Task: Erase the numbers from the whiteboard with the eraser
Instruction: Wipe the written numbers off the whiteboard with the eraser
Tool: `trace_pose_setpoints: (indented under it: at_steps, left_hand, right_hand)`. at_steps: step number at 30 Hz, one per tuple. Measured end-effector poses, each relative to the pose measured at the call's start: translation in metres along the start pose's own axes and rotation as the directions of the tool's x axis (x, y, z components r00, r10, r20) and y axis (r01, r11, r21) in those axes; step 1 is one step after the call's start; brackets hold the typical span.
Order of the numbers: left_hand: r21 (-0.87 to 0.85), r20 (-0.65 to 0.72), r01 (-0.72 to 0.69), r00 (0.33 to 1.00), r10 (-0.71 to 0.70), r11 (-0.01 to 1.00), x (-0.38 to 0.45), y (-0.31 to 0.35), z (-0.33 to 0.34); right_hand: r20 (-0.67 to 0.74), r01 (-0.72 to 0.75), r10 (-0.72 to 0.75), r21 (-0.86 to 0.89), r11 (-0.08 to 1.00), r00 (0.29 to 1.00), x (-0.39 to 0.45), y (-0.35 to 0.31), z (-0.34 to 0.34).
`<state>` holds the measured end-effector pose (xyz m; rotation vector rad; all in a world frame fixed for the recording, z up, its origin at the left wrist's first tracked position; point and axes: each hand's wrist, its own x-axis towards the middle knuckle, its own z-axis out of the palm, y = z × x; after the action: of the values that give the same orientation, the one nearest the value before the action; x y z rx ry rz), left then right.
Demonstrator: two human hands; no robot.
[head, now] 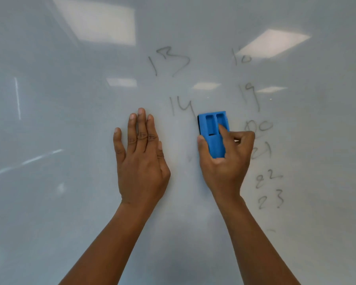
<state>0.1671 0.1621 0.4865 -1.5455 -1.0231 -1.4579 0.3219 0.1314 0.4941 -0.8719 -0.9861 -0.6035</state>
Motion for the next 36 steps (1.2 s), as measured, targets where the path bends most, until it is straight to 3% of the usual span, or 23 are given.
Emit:
trace_pose_setpoints:
  at_steps: [8, 11, 16, 22, 24, 27, 30, 36]
  left_hand:
    - [0.034, 0.033, -0.013, 0.999, 0.012, 0.999, 0.009, -0.001, -0.007]
    - [0.049, 0.055, -0.039, 0.998, 0.037, 0.998, 0.019, -0.007, -0.012]
    - [0.039, 0.041, 0.043, 0.998, -0.045, 0.998, 0.058, -0.016, -0.018]
    - [0.061, 0.042, 0.048, 0.998, -0.051, 0.997, 0.09, -0.023, -0.023]
    - [0.063, 0.051, 0.032, 0.998, -0.036, 0.997, 0.091, -0.027, -0.025]
    - [0.059, 0.055, 0.01, 0.998, -0.013, 0.998, 0.091, -0.03, -0.027]
    - [0.054, 0.045, 0.009, 0.999, -0.011, 0.999, 0.093, -0.028, -0.025]
    - [0.034, 0.039, -0.002, 0.999, 0.001, 0.999, 0.099, -0.03, -0.026]
  right_hand:
    - [0.186, 0.268, -0.274, 0.057, 0.962, 0.944, -0.034, -0.02, 0.004]
    - [0.146, 0.246, -0.247, 0.025, 0.969, 0.958, -0.033, 0.002, -0.007]
    - [0.029, 0.073, -0.073, 0.022, 0.997, 0.997, 0.009, -0.003, 0.002]
    - [0.214, 0.283, -0.29, 0.061, 0.957, 0.933, -0.025, -0.023, 0.006]
    - [0.19, 0.281, -0.283, 0.041, 0.959, 0.94, -0.021, -0.016, 0.004]
    - [0.078, 0.147, -0.148, 0.011, 0.989, 0.986, 0.013, -0.018, 0.011]
    - [0.054, 0.087, -0.087, 0.008, 0.996, 0.995, 0.054, -0.045, 0.031]
    - [0.168, 0.293, -0.296, 0.045, 0.955, 0.94, 0.047, -0.083, 0.048]
